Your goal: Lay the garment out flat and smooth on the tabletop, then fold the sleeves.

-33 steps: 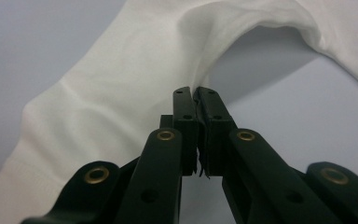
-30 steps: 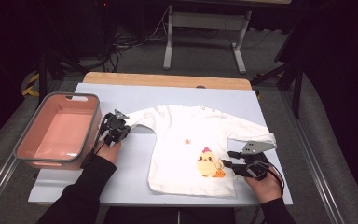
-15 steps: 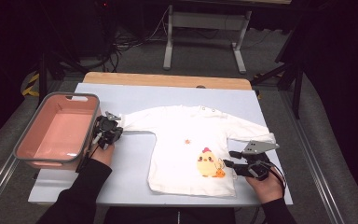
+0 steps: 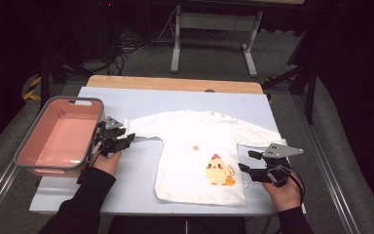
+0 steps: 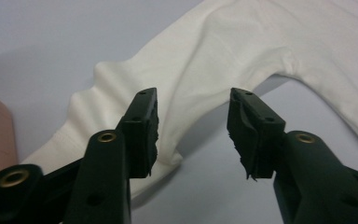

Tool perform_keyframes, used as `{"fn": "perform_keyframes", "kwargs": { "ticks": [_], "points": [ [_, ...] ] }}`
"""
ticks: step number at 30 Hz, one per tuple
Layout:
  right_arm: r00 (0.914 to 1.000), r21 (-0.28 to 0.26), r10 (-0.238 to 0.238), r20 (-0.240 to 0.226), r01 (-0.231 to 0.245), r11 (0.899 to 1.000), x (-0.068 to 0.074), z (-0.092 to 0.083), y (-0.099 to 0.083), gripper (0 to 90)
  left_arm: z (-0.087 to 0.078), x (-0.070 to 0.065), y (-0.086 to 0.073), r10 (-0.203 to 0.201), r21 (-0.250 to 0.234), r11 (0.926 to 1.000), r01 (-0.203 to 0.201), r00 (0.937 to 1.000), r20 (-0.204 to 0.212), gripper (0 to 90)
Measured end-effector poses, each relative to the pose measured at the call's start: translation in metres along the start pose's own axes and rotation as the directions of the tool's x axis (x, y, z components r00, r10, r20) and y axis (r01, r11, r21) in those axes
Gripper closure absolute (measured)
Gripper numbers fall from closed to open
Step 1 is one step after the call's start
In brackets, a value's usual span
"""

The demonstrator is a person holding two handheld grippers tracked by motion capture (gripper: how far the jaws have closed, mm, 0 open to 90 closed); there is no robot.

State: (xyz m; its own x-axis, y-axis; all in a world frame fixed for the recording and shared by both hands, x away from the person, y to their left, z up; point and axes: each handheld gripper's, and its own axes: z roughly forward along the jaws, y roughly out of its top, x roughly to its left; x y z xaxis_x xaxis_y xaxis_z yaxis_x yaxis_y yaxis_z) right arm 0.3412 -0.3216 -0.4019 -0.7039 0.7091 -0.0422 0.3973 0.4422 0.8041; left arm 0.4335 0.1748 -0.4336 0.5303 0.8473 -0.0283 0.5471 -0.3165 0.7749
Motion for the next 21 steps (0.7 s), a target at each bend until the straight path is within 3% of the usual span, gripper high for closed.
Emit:
{"fn": "perform_keyframes", "kwargs": {
  "ticks": [6,14,19,21],
  "points": [
    [0.9996,-0.046,0.018,0.022,-0.017,0.999,-0.006,-0.006,0.002,21.7,-0.005,0.000,0.003,0.001,-0.025,0.9997,-0.001,0.9998,0.019,38.5],
    [0.9999,-0.065,0.001,0.012,0.000,0.998,-0.004,-0.005,0.006,20.2,-0.006,0.003,0.011,-0.028,-0.036,0.9989,0.029,0.9995,0.011,21.9],
    [1.0000,-0.068,-0.006,0.007,0.007,0.998,-0.002,-0.005,0.006,20.2,0.001,0.009,0.014,-0.069,-0.042,0.9966,0.070,0.9974,0.019,18.8],
    [1.0000,-0.067,-0.008,0.004,0.008,0.998,-0.002,-0.004,0.006,20.1,0.004,0.009,0.020,-0.053,-0.033,0.9980,0.053,0.9986,0.004,17.4]
  ]
}}
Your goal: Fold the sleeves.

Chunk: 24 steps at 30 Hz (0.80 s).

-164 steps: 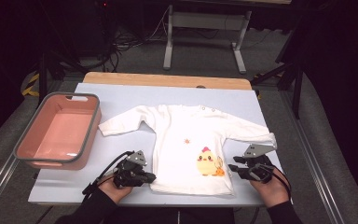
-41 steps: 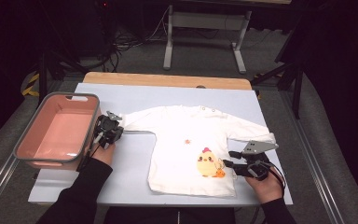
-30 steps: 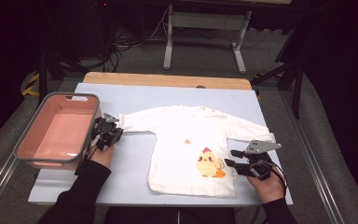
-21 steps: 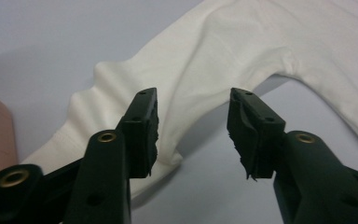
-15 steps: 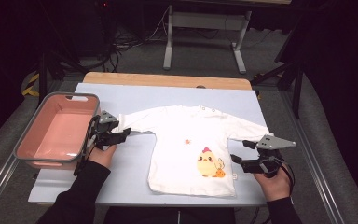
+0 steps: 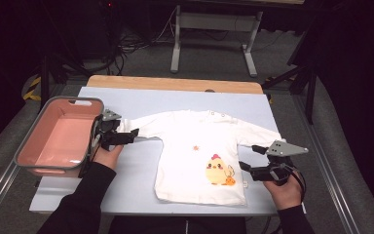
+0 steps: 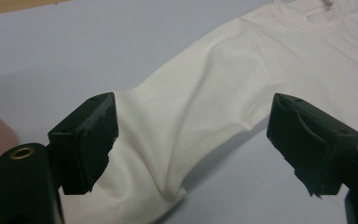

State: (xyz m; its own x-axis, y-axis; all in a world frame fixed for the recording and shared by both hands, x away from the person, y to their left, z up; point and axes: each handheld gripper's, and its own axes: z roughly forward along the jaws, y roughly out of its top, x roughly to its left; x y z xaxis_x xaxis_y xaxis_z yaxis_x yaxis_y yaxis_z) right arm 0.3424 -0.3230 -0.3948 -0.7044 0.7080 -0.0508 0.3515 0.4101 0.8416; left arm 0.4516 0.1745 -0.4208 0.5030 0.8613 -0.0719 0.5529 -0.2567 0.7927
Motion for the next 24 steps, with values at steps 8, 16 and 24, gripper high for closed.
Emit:
{"fn": "perform_keyframes", "kwargs": {
  "ticks": [8,16,24],
  "points": [
    [0.9999,0.001,-0.003,-0.012,0.003,1.000,0.001,0.003,0.000,19.9,0.006,0.002,0.018,0.014,0.026,0.9995,-0.015,0.9999,0.003,15.0],
    [0.9999,-0.007,-0.005,-0.011,0.005,1.000,0.000,0.001,0.000,19.8,0.019,0.008,0.030,0.011,0.071,0.9974,-0.011,0.9999,-0.002,13.4],
    [0.9998,-0.012,-0.009,-0.019,0.009,1.000,0.001,0.000,0.000,19.7,0.026,0.016,0.037,-0.002,0.114,0.9934,0.003,1.0000,-0.009,13.7]
  ]
}}
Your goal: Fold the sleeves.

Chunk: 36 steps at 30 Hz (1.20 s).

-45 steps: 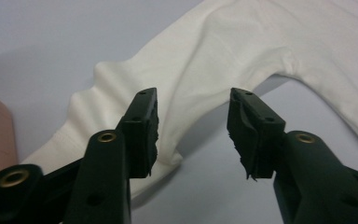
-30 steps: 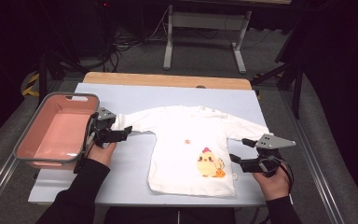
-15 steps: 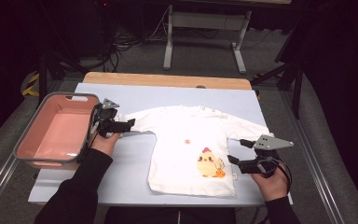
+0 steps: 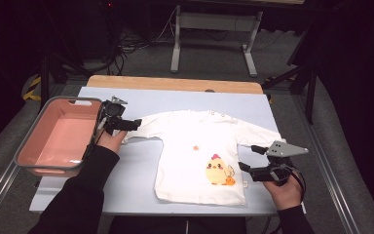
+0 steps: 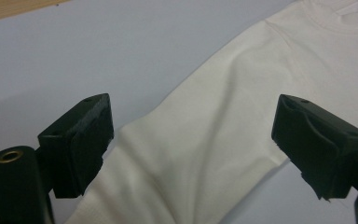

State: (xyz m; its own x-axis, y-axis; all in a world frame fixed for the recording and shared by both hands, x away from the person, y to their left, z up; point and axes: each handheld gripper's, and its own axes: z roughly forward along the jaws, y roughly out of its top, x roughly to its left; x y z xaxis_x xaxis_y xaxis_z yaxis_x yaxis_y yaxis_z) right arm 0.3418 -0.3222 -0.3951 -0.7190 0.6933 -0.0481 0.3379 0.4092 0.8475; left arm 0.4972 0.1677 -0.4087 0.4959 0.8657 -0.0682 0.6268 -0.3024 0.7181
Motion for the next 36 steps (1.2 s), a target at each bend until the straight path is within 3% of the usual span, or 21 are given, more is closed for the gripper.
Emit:
{"fn": "perform_keyframes", "kwargs": {
  "ticks": [5,8,12,14,15,17,21,25,29,31,36],
  "points": [
    [1.0000,0.002,-0.004,-0.007,0.004,1.000,0.001,0.001,0.000,19.7,0.003,0.004,0.002,-0.009,0.016,0.9998,0.009,0.9999,0.006,13.7],
    [0.9999,0.003,-0.003,-0.011,0.003,1.000,0.001,0.002,0.000,19.7,0.006,0.004,0.004,0.012,0.031,0.9994,-0.012,0.9999,0.001,13.4],
    [0.9998,0.001,-0.007,-0.018,0.007,1.000,0.002,0.002,0.000,19.7,0.012,0.004,0.010,0.037,0.071,0.9968,-0.036,0.9993,-0.007,12.0],
    [0.9997,0.001,-0.008,-0.022,0.008,1.000,0.003,0.003,0.000,19.7,0.016,0.005,0.012,0.027,0.103,0.9943,-0.027,0.9996,0.000,12.5],
    [0.9995,0.003,-0.009,-0.029,0.009,1.000,0.004,0.004,0.000,19.7,0.020,0.007,0.014,0.035,0.127,0.9914,-0.032,0.9992,-0.018,11.5],
    [0.9995,0.003,-0.011,-0.031,0.011,1.000,0.004,0.004,0.001,19.7,0.022,0.008,0.014,0.027,0.133,0.9908,-0.025,0.9994,-0.020,11.5],
    [0.9990,0.003,-0.016,-0.042,0.016,1.000,0.005,0.006,0.001,19.7,0.030,0.006,0.016,0.027,0.182,0.9831,-0.021,0.9991,-0.032,12.4],
    [0.9985,0.001,-0.022,-0.050,0.022,1.000,0.007,0.006,0.002,19.7,0.041,0.002,0.015,0.046,0.248,0.9685,-0.021,0.9944,-0.096,12.7],
    [0.9983,0.000,-0.025,-0.053,0.025,1.000,0.007,0.006,0.002,19.7,0.044,0.002,0.014,0.043,0.264,0.9645,-0.009,0.9911,-0.126,12.2],
    [0.9981,0.001,-0.025,-0.057,0.025,1.000,0.007,0.006,0.002,19.7,0.046,0.002,0.014,0.011,0.276,0.9607,0.024,0.9920,-0.126,12.5],
    [0.9974,0.008,-0.034,-0.063,0.035,0.999,0.010,0.009,0.002,19.9,0.051,0.004,0.011,-0.018,0.305,0.9509,0.051,0.9937,-0.110,18.6]
  ]
}}
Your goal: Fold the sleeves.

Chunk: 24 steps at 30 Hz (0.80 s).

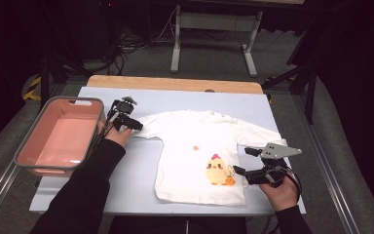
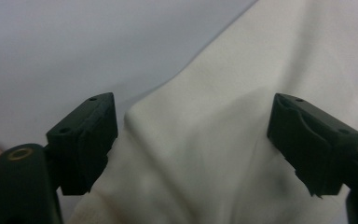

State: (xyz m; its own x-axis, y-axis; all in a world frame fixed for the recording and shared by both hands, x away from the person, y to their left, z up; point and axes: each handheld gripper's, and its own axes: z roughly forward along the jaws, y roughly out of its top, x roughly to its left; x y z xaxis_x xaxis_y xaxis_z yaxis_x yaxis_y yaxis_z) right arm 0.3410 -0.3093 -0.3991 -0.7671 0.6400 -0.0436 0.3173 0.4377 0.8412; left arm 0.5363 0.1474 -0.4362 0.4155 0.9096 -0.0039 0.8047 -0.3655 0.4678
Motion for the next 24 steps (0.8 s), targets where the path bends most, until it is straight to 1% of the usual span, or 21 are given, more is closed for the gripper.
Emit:
{"fn": "perform_keyframes", "kwargs": {
  "ticks": [1,2,3,4,5,6,7,8,9,10,11,14,16,18,20,21,22,23,24],
  "points": [
    [1.0000,0.001,-0.002,0.001,0.002,1.000,0.000,0.000,0.000,20.1,0.000,0.001,0.000,-0.006,0.006,1.0000,0.005,1.0000,0.008,23.3],
    [1.0000,0.003,-0.005,0.002,0.005,1.000,0.001,0.001,0.000,20.2,0.001,0.002,0.000,-0.010,0.011,0.9999,0.010,0.9999,0.014,35.3],
    [1.0000,0.003,-0.005,0.002,0.005,1.000,0.001,0.001,0.000,20.2,0.001,0.003,0.000,-0.014,0.016,0.9998,0.013,0.9997,0.021,35.3],
    [1.0000,0.002,-0.005,0.001,0.005,1.000,0.001,0.001,0.000,20.2,0.001,0.004,0.000,-0.021,0.014,0.9997,0.020,0.9994,0.027,40.2],
    [1.0000,0.001,-0.006,0.002,0.006,1.000,0.001,0.001,0.001,20.5,0.000,0.005,0.000,-0.026,0.007,0.9996,0.026,0.9994,0.022,44.7],
    [0.9999,0.000,-0.010,0.003,0.010,1.000,0.001,0.000,0.001,20.8,-0.001,0.007,0.000,-0.036,0.012,0.9993,0.036,0.9989,0.028,51.8],
    [0.9999,-0.001,-0.011,0.003,0.011,1.000,0.001,0.000,0.001,20.9,-0.001,0.008,0.000,-0.038,0.014,0.9992,0.037,0.9989,0.028,58.0],
    [0.9999,0.000,-0.011,0.004,0.011,1.000,0.001,0.000,0.001,20.9,-0.002,0.008,0.000,-0.037,0.015,0.9992,0.037,0.9990,0.023,61.8],
    [0.9999,0.000,-0.011,0.003,0.011,1.000,0.001,0.000,0.001,20.9,-0.002,0.008,0.000,-0.030,0.015,0.9994,0.030,0.9993,0.022,67.7],
    [0.9999,0.001,-0.011,0.004,0.011,1.000,0.001,0.000,0.001,21.0,-0.002,0.007,0.000,-0.027,0.018,0.9995,0.027,0.9995,0.016,74.3],
    [0.9999,0.002,-0.011,0.003,0.011,1.000,0.001,0.001,0.000,21.0,-0.003,0.006,0.000,-0.014,0.023,0.9996,0.014,0.9999,0.002,82.8],
    [0.9999,0.005,-0.013,0.002,0.013,1.000,0.001,0.001,0.000,21.1,-0.003,0.002,0.001,-0.007,0.033,0.9994,0.008,0.9999,-0.008,85.0],
    [0.9999,0.005,-0.014,0.002,0.014,1.000,0.001,0.001,0.000,21.3,-0.004,0.002,0.001,-0.013,0.016,0.9998,0.013,0.9999,-0.005,85.6],
    [0.9999,0.003,-0.015,0.004,0.015,1.000,0.001,0.000,0.000,21.3,-0.008,0.002,0.001,-0.022,-0.013,0.9997,0.022,0.9997,0.007,85.9],
    [0.9999,0.001,-0.015,0.006,0.015,1.000,0.001,0.000,0.000,21.4,-0.017,0.002,0.001,-0.027,-0.049,0.9984,0.028,0.9994,0.023,86.0],
    [0.9999,0.001,-0.011,0.007,0.011,1.000,0.001,-0.001,0.000,21.4,-0.022,0.002,0.001,-0.026,-0.071,0.9971,0.028,0.9991,0.033,86.0],
    [0.9999,0.001,-0.011,0.007,0.011,1.000,0.001,0.000,0.000,21.4,-0.032,0.000,0.002,-0.021,-0.113,0.9933,0.025,0.9991,0.037,86.0],
    [0.9999,0.001,-0.011,0.007,0.011,1.000,0.001,0.000,0.000,21.4,-0.032,0.000,0.002,-0.021,-0.113,0.9933,0.025,0.9991,0.037,86.0],
    [0.9999,0.002,-0.012,0.007,0.012,1.000,0.001,0.000,0.000,21.4,-0.037,0.000,0.003,-0.018,-0.134,0.9908,0.022,0.9993,0.033,86.0]
  ]
}}
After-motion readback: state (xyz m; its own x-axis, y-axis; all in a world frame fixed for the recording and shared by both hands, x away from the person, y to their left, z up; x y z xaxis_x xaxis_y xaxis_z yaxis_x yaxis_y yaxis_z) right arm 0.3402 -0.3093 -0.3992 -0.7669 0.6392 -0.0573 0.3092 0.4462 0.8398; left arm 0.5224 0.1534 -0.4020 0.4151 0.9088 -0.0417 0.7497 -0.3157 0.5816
